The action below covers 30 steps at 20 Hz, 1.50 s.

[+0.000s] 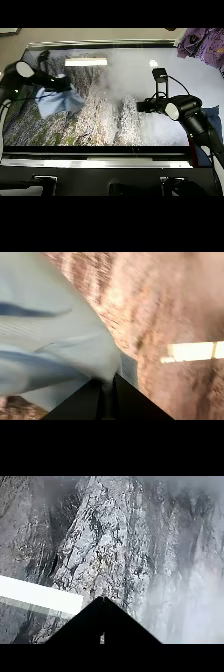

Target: Fold the clothes and pants, and hang the long-sleeved shirts on hangers.

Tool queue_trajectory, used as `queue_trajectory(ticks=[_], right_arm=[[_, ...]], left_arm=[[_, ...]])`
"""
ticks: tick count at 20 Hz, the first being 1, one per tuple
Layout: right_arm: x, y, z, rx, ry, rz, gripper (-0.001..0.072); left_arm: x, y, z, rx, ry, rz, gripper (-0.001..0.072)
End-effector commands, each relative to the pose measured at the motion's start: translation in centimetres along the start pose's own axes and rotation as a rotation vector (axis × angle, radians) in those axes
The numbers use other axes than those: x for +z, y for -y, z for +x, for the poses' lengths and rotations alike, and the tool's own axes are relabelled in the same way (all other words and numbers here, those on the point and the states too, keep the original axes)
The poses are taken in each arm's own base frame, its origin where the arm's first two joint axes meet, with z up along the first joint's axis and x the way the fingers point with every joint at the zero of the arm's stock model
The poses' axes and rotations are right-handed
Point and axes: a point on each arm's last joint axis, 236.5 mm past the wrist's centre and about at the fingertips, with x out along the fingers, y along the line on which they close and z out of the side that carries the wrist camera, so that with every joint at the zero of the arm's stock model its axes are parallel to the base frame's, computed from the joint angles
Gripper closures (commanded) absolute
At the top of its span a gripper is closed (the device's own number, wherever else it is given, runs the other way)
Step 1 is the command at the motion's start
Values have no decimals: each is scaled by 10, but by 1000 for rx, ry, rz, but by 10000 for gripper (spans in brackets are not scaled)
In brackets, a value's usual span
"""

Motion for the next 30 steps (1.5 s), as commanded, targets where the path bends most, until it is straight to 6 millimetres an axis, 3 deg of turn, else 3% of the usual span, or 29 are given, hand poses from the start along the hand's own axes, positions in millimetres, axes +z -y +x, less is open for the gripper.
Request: queue_trajectory(ticks=[1,4,7,10,11,13,14,15,16,18,19,21,22,25,27,30], right_arm=[[3,0,0,-2,13,-12,678],[8,-1,-1,2,34,-13,678],[8,-1,-1,2,34,-13,678],[8,-1,-1,3,35,-12,678],[8,-1,-1,3,35,-12,678],[11,-2,-1,6,48,-12,678],[8,-2,-1,7,33,-3,677],[-1,-1,-2,1,-3,0,676],[-19,5,-4,-22,-81,-10,629],[-58,23,-5,-94,-232,-3,192],[-81,23,-1,-97,-296,48,102],[-119,-3,18,8,-376,164,103],[-136,-28,28,114,-401,253,102],[-163,-89,40,398,-418,454,102],[-177,-96,47,450,-415,510,104],[-199,-91,53,434,-439,548,122]], left_arm=[[-77,120,16,-180,-136,119,695],[-139,182,44,-237,-195,165,696],[-188,216,72,-280,-228,135,695],[-216,226,94,-302,-290,93,682],[-211,223,95,-300,-286,76,592],[-180,206,85,-295,-258,43,150],[-157,192,73,-291,-233,38,-13],[-131,173,57,-284,-198,33,-13],[-107,152,41,-271,-160,25,-13],[-63,98,5,-210,-76,-16,-13],[-47,70,-11,-187,-37,-43,-13],[-25,21,-35,-145,21,-112,-13],[-20,0,-42,-128,32,-155,-13],[-11,-45,-56,-88,55,-246,-13],[-7,-59,-60,-75,72,-273,-13],[-4,-71,-62,-59,85,-286,-13]])
